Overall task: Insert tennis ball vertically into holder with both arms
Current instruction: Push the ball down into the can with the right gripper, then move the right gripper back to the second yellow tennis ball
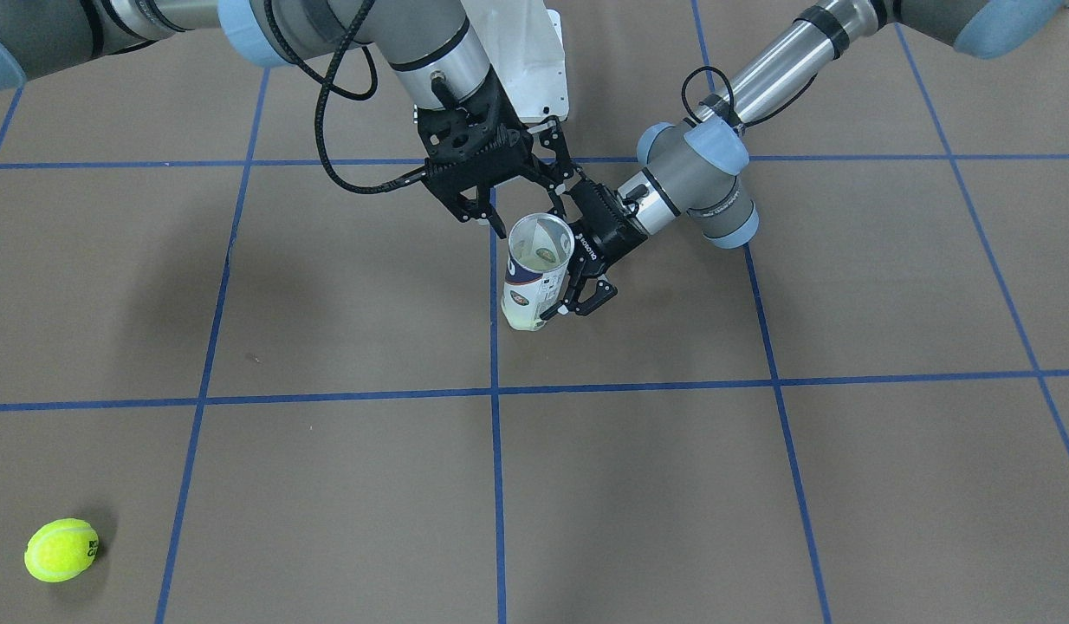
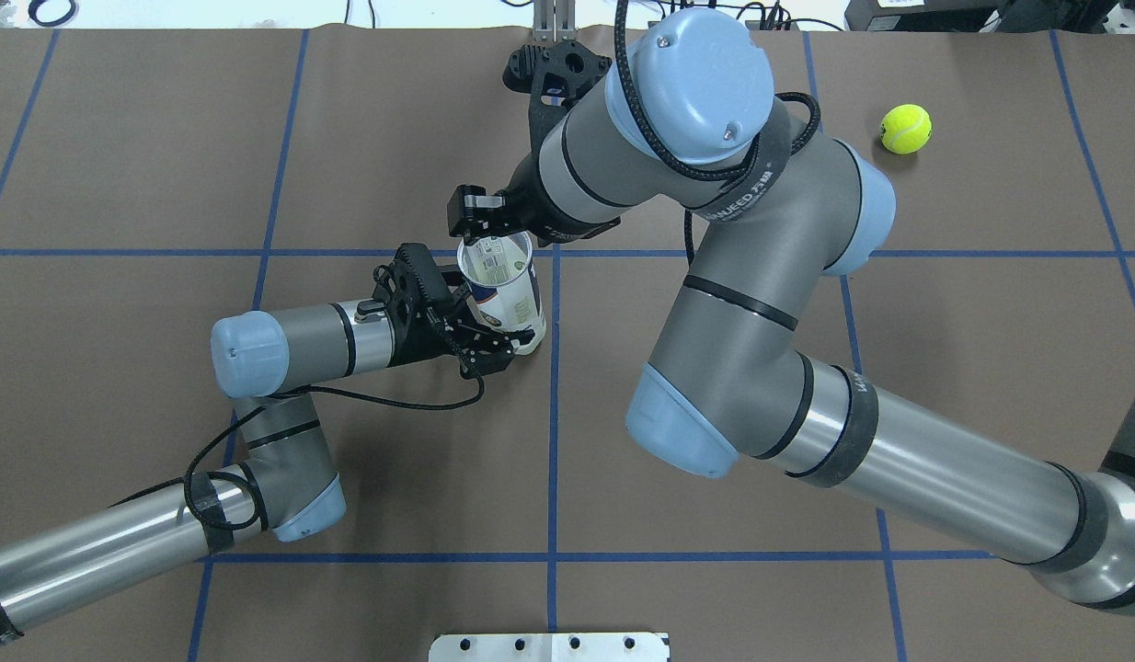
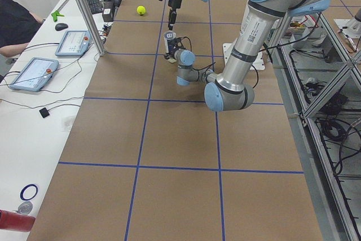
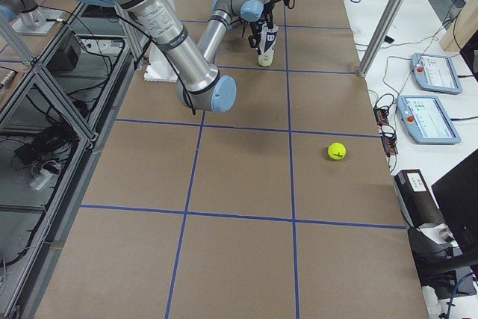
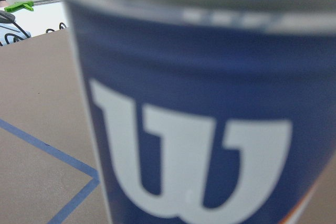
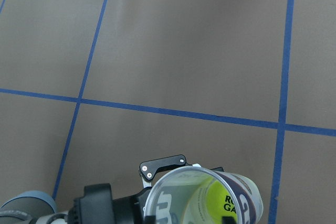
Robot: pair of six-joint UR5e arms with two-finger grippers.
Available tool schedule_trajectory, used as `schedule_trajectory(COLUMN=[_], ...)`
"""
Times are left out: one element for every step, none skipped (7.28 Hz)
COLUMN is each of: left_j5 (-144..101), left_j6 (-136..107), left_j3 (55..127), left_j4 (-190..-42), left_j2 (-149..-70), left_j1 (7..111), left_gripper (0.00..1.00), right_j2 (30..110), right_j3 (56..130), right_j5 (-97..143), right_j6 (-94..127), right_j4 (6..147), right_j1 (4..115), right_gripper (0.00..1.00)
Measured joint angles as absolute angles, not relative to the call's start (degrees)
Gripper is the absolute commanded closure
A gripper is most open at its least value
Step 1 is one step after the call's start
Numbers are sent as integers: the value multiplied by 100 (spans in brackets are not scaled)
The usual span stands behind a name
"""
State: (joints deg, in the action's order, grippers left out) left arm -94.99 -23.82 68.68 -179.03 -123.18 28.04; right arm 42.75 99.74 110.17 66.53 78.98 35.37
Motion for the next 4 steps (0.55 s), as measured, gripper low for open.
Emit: schedule_trajectory(left_j5=[-9495, -9495, -9496, -9494], left_j6=[-2382, -2382, -2382, -2382], left_j3=[6874, 6881, 6886, 6888], left_j4=[-17903, -17903, -17903, -17903], left_j2=[-12320, -12322, -12322, -12322], left_j1=[2804, 2804, 2804, 2804], left_gripper=[1, 1, 1, 1], right_j2=[4305, 4334, 4350, 4374], right_j3=[10013, 10040, 10060, 10081], right_j5=[11025, 11028, 11034, 11058], right_j6=[6653, 6651, 6648, 6646], right_j4=[7900, 7903, 7907, 7922], right_j1=[3555, 3568, 3588, 3638], right_gripper=[1, 1, 1, 1])
